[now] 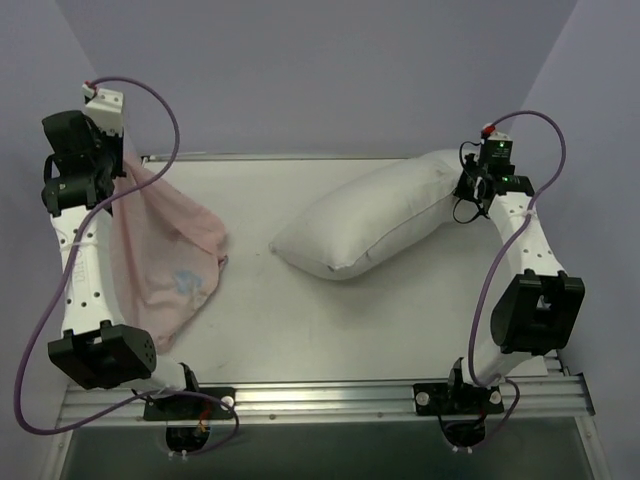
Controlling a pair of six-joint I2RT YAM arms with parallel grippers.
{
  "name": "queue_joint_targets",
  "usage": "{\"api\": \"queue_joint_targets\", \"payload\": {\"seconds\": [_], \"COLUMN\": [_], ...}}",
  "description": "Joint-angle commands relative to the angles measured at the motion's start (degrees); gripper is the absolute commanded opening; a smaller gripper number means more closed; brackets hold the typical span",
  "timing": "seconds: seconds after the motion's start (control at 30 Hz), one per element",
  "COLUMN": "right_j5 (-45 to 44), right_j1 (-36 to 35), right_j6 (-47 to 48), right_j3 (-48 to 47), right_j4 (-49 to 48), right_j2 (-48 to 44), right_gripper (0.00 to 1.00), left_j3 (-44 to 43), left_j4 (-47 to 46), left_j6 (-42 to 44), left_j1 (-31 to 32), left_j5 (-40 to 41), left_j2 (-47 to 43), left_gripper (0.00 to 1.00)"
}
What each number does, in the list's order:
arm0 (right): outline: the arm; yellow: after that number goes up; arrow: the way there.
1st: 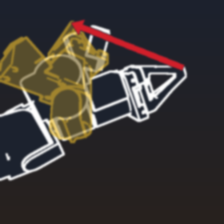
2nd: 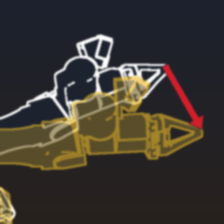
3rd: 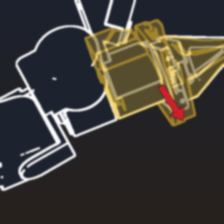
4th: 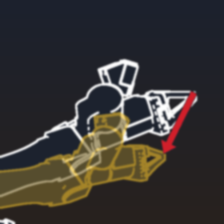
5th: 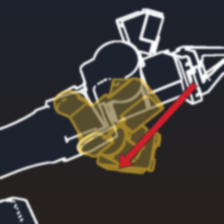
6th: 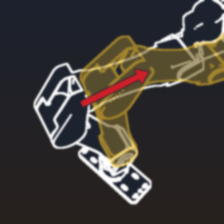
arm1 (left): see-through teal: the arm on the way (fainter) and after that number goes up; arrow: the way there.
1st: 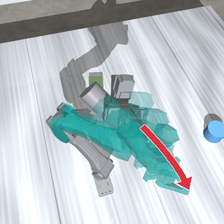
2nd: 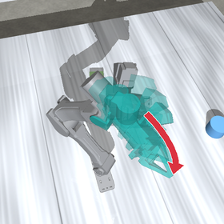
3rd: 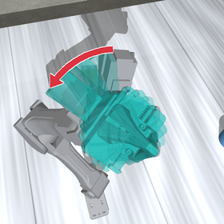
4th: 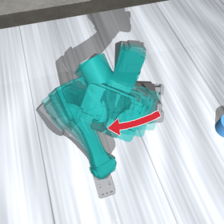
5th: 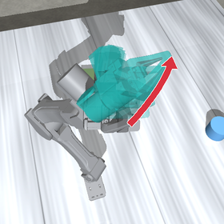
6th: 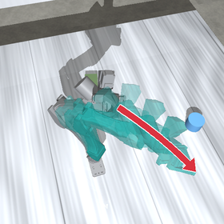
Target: Remove the pillowcase from the pillow
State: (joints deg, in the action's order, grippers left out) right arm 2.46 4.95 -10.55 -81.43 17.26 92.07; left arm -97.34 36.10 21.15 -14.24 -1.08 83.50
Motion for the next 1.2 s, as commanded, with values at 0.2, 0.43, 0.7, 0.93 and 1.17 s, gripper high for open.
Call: {"api": "queue_joint_targets", "payload": {"seconds": [0.2,0.43,0.7,0.93,1.17], "right_j5": [1.85,3.52,4.04,3.70,-1.05], "right_j1": [1.64,1.38,0.94,0.85,0.85], "right_j6": [-9.76,-9.58,-8.44,-6.51,-7.12], "right_j3": [3.02,12.60,17.36,12.44,12.87], "right_j4": [-8.73,-9.70,-8.65,-2.06,-1.61], "right_j2": [-5.14,-9.28,-10.87,-8.13,-15.87], "right_gripper": [0.00,0.00,0.02,0.89,1.00], "left_j3": [-15.92,-44.17,-52.45,-40.39,-15.02], "left_j4": [-1.56,0.20,-8.33,12.05,11.29], "left_j6": [-9.02,-7.18,2.58,1.46,-4.27], "left_j1": [3.51,18.16,21.80,21.28,15.91], "left_j5": [6.35,16.71,24.21,11.47,-3.13], "left_j2": [7.79,24.14,31.90,34.80,15.08], "left_gripper": [0.02,0.02,0.08,0.94,0.94]}}
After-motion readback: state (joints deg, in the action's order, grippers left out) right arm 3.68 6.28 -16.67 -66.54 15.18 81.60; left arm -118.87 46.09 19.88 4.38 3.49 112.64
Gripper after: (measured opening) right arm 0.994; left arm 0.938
